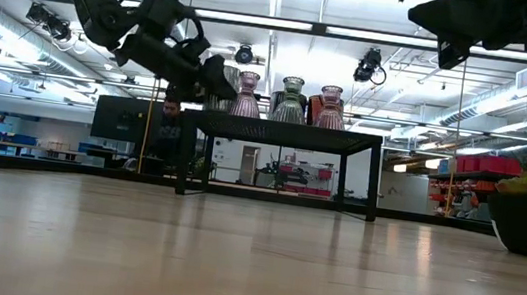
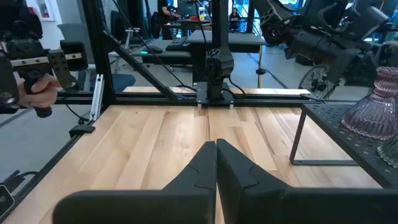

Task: Pick & Place candle stick holders
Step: Put the brown scented candle on the shelf

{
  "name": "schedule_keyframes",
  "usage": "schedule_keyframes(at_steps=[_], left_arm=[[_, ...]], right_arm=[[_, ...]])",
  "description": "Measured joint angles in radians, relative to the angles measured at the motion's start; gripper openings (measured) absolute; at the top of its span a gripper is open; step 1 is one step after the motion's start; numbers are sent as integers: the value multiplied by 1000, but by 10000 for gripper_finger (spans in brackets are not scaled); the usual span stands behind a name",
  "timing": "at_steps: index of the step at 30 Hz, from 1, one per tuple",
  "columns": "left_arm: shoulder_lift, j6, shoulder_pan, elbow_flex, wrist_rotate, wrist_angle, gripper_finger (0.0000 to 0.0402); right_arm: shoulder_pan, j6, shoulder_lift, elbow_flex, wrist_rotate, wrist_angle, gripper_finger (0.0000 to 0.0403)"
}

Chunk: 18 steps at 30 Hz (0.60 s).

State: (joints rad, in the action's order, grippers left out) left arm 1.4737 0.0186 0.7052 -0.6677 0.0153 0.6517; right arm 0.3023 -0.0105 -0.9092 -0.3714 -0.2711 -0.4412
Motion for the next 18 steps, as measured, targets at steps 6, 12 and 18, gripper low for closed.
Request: schedule_keyframes(at_steps=[6, 12, 18], left_arm=[[-1, -30, 12, -30, -37, 2, 364], [-1, -37, 30, -88, -99, -58, 364], [0, -46, 55, -99, -140, -104, 364]], right_arm=[[0, 0, 0, 0, 0, 0, 8], [0, 0, 0, 0, 0, 0, 8], [0, -1, 0, 0, 0, 1, 8]])
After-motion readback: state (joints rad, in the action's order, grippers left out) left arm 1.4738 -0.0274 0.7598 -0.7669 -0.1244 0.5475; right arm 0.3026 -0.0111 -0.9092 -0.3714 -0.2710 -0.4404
